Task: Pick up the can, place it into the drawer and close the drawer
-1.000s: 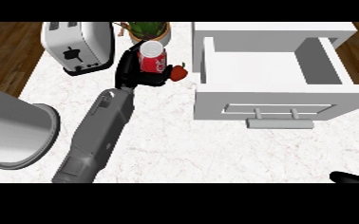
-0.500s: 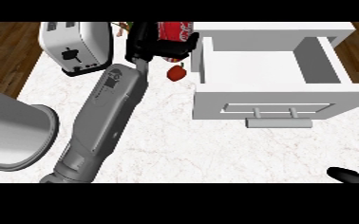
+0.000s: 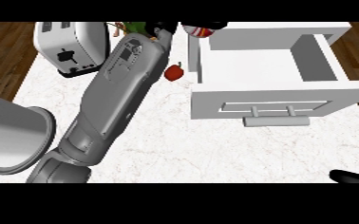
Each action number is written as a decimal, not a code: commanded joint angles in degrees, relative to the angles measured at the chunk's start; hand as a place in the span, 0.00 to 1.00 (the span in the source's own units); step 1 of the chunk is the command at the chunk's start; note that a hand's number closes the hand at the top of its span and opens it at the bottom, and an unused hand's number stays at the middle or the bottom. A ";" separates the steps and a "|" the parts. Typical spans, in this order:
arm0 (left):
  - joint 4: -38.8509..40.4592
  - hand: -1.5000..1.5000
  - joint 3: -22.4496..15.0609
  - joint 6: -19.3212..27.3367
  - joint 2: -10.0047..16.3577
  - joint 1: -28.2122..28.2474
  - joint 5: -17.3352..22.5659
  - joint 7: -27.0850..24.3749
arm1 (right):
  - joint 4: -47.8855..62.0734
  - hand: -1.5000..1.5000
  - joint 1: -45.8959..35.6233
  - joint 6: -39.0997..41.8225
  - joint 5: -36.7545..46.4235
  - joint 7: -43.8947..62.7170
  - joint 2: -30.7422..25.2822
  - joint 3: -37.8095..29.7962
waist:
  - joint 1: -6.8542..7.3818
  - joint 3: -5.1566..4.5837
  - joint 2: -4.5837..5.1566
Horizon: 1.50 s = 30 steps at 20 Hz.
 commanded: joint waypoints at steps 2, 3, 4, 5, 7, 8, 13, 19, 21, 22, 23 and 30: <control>4.64 1.00 -4.23 4.82 -0.01 -8.67 3.18 2.77 | 2.23 0.00 -2.12 -1.63 2.89 -0.89 1.52 2.34 | -0.60 0.03 0.25; 8.63 1.00 -1.74 4.11 -0.01 -9.88 2.27 2.29 | -3.99 0.00 -0.11 -0.59 -1.68 4.34 -0.63 -0.51 | -1.09 0.02 0.21; 7.34 1.00 -0.20 1.96 -0.01 -10.94 1.10 4.38 | 0.90 0.00 -2.57 -0.01 -1.73 1.86 -2.01 -1.63 | -0.09 0.02 0.13; 10.65 1.00 -1.75 4.08 -0.01 -13.71 2.50 3.30 | 1.63 0.00 -2.65 0.18 -1.14 1.40 -2.00 -1.18 | -0.90 0.04 0.33; 13.94 1.00 -3.72 4.33 -0.01 -14.58 4.82 1.67 | 3.63 0.00 -3.20 0.35 -0.47 -0.95 -1.64 -0.96 | -1.39 0.07 0.54; 16.04 1.00 -2.97 4.54 -0.01 -16.03 4.89 1.73 | -1.63 0.00 -1.70 -1.32 2.08 1.54 0.79 2.50 | -1.54 0.04 0.51; 20.67 1.00 -8.08 7.17 -0.01 -20.12 10.21 0.83 | 0.55 0.00 -2.98 -1.08 2.70 1.21 0.12 2.82 | -2.86 0.10 0.74; 27.97 1.00 -7.96 6.84 -0.01 -23.99 11.01 -2.55 | -0.89 0.00 -4.31 -0.58 0.35 3.01 -1.18 2.16 | -3.67 0.13 1.25; 27.68 1.00 -10.49 11.07 -0.01 -25.20 11.88 -1.97 | 0.01 0.00 -6.27 0.03 -1.89 4.65 -3.87 -0.27 | -4.05 0.15 1.06; 28.77 1.00 -10.16 10.10 -0.01 -24.02 12.56 -2.58 | 1.19 0.00 -6.41 -0.64 -0.82 5.59 -3.65 0.15 | -3.63 0.13 1.13; 28.86 0.00 -11.87 12.79 -0.01 -22.78 12.95 -3.88 | 2.17 0.00 -6.42 1.01 -1.92 3.42 -4.08 0.16 | -4.69 0.20 1.32; 30.80 0.00 -13.39 16.97 -0.01 -25.80 16.10 -3.43 | 2.49 0.00 -8.07 0.74 -0.71 3.37 -4.40 1.17 | -5.51 0.22 1.57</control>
